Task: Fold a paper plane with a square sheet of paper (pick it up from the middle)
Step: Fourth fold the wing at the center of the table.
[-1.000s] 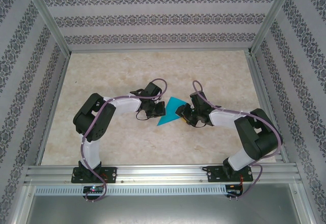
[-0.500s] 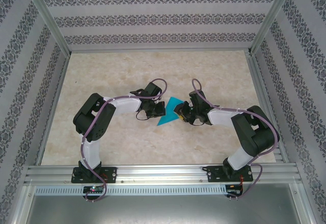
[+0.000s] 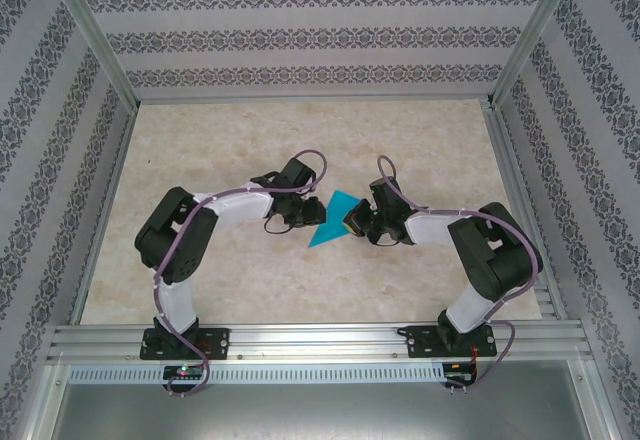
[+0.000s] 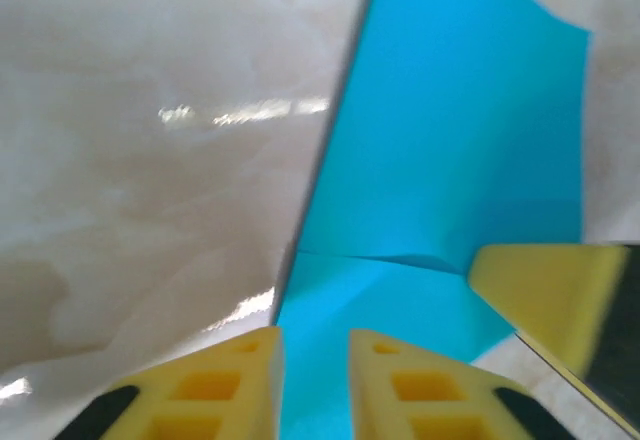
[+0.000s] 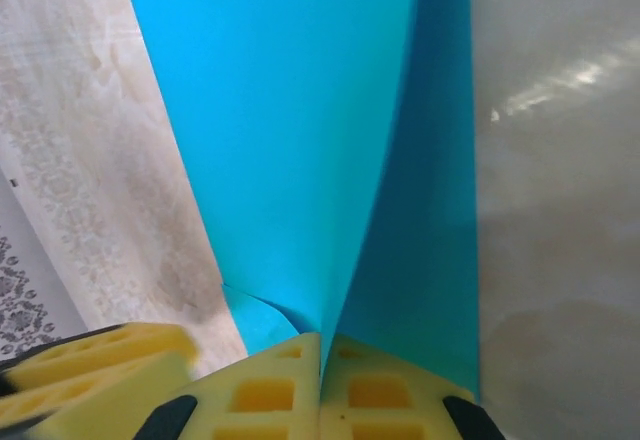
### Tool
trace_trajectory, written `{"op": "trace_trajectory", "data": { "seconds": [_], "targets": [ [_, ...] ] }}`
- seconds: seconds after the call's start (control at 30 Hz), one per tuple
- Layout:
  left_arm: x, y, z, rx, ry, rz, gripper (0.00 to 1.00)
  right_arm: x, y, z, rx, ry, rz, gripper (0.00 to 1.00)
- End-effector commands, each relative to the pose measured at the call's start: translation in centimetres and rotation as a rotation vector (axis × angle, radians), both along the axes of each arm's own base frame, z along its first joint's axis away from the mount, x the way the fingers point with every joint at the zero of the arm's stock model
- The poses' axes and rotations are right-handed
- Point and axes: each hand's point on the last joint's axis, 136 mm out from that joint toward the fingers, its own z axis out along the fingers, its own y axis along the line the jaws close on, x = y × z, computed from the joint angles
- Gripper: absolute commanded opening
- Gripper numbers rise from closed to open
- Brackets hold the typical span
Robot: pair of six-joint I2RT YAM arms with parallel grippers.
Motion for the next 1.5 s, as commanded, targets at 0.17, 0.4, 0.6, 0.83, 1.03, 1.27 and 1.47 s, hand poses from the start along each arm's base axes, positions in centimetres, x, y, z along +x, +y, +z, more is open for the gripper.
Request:
{"op": "trace_trajectory", "data": {
  "seconds": [0.17,0.4,0.6,0.83,1.03,1.27,1.47],
  "targets": [
    [-1.0,0.9,6.4,-0.070,-0.294,-0.126,0.72,-0.6,-0.6,2.6,-0.046,0.037,-0.036,0.00],
    [-2.4,0.2,8.0,-0.171,-0.517,-0.289,0.76,-0.1,0.2,3.4,-0.039,0.078,-0.049,0.00],
    [-2.9,-1.0,7.6,-0.213,-0.680,-0.415,0.67,0.6,0.8,3.6,-0.040,0.103,-0.043,0.00],
    [-3.6,-2.0,4.8,-0.130,-0.772,-0.573,0.63,1.6,1.9,3.1,-0.032,0.127,-0.033,0.00],
    [-4.0,-2.3,2.3,-0.107,-0.786,-0.649,0.59,2.1,2.5,2.8,-0.024,0.138,-0.022,0.00],
    [-3.7,-2.0,-0.3,-0.037,-0.789,-0.666,0.46,2.4,2.6,3.0,-0.023,0.147,-0.002,0.00],
    [-2.9,-1.6,-0.6,0.003,-0.811,-0.638,0.33,1.8,2.1,3.0,-0.027,0.159,0.001,0.00]
  ]
}}
